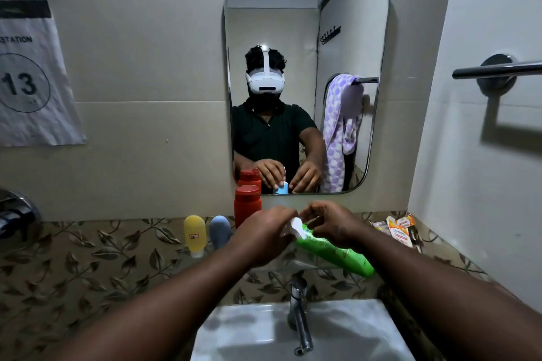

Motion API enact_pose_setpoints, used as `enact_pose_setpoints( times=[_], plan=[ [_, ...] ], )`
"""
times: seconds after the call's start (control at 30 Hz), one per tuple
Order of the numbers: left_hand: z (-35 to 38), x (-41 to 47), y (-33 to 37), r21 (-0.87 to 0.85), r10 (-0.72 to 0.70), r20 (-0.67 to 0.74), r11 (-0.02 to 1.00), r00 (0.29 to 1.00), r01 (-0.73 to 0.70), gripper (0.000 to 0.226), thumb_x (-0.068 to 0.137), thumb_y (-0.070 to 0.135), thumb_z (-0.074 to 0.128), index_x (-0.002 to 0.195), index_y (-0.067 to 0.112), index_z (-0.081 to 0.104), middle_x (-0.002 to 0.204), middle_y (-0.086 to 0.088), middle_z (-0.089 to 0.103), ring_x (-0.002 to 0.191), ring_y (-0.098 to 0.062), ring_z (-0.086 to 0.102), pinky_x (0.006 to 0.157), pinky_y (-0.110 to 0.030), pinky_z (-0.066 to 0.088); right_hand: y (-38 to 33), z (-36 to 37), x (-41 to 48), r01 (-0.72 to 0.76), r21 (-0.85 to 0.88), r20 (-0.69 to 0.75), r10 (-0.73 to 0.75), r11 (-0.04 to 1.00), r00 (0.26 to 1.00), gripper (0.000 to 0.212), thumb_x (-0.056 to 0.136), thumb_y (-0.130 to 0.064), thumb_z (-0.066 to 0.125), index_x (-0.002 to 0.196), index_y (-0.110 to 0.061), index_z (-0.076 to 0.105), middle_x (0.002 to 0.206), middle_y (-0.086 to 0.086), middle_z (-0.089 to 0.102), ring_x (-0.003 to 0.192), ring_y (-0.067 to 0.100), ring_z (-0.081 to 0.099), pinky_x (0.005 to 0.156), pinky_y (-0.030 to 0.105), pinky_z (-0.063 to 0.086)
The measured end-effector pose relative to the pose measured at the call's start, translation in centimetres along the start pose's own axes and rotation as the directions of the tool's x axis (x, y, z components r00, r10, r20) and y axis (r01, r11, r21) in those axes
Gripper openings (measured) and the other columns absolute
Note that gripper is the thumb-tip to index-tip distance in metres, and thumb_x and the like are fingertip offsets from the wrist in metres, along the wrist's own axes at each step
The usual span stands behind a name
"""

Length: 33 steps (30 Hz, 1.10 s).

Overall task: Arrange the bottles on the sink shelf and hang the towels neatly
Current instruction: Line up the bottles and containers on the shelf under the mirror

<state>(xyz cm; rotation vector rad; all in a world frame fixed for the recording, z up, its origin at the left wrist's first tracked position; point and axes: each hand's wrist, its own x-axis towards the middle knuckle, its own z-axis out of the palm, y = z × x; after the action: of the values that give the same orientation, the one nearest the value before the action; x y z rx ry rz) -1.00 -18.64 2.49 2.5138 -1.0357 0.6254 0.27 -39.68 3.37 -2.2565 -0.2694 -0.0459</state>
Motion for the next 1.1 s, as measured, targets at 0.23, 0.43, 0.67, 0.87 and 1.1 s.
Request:
enact_pose_setpoints(
  times=[0.23,0.43,0.67,0.87,1.1],
  plan=[
    [-2.0,4.2,-0.4,-0.100,-0.200,0.107,0.972,0.974,0.211,0.043,0.085,0.021,0.077,0.125,0.012,0.063,0.123,-0.009,0.069,0.110,-0.026,0.064,0.079,-0.028,0.044,0.2,2.5,0.3,0.030,0.087,-0.019,-0.029,0.996,0.999,0.059,0.068,0.008,0.084,0.111,-0.027,0.064,0.118,-0.001,0.071,0.098,0.015,0.065,0.088,0.038,0.058],
    [-3.5,5.9,-0.9,-0.141,-0.264,0.165,0.947,0.950,0.287,0.047,0.084,0.011,0.079,0.126,0.018,0.061,0.124,-0.003,0.067,0.110,-0.019,0.063,0.084,-0.034,0.055,-0.7,3.1,1.2,0.056,0.071,-0.116,-0.048,0.996,0.992,0.061,0.072,-0.012,0.089,0.127,-0.017,0.063,0.128,0.000,0.069,0.120,0.020,0.060,0.102,0.045,0.052],
    [-5.7,7.4,-1.2,0.089,-0.162,0.174,0.985,0.971,0.148,0.045,0.088,0.010,0.074,0.129,0.024,0.060,0.129,-0.004,0.066,0.113,-0.024,0.062,0.089,-0.044,0.056,-1.0,3.2,2.8,0.040,0.015,-0.095,-0.038,0.999,0.995,0.059,0.075,-0.015,0.087,0.128,-0.014,0.061,0.126,0.003,0.069,0.116,0.021,0.062,0.101,0.045,0.052],
    [-7.3,8.7,-2.6,0.161,-0.155,0.184,0.979,0.971,0.125,0.051,0.088,0.000,0.067,0.132,0.026,0.061,0.119,0.002,0.073,0.107,-0.018,0.067,0.085,-0.037,0.057,-1.1,3.2,3.6,0.035,0.056,-0.054,-0.032,0.998,0.998,0.055,0.078,-0.011,0.084,0.128,-0.011,0.061,0.125,0.005,0.070,0.116,0.022,0.064,0.101,0.047,0.053],
    [-8.1,9.2,-4.1,-0.019,-0.225,0.179,0.972,0.958,0.232,0.036,0.094,-0.008,0.051,0.115,0.015,0.071,0.107,0.000,0.077,0.099,-0.011,0.072,0.087,-0.035,0.061,-0.9,3.1,4.1,0.024,0.106,-0.044,-0.019,0.994,0.999,0.050,0.077,-0.009,0.084,0.122,-0.008,0.062,0.122,0.007,0.072,0.116,0.024,0.066,0.100,0.046,0.054]
  ],
)
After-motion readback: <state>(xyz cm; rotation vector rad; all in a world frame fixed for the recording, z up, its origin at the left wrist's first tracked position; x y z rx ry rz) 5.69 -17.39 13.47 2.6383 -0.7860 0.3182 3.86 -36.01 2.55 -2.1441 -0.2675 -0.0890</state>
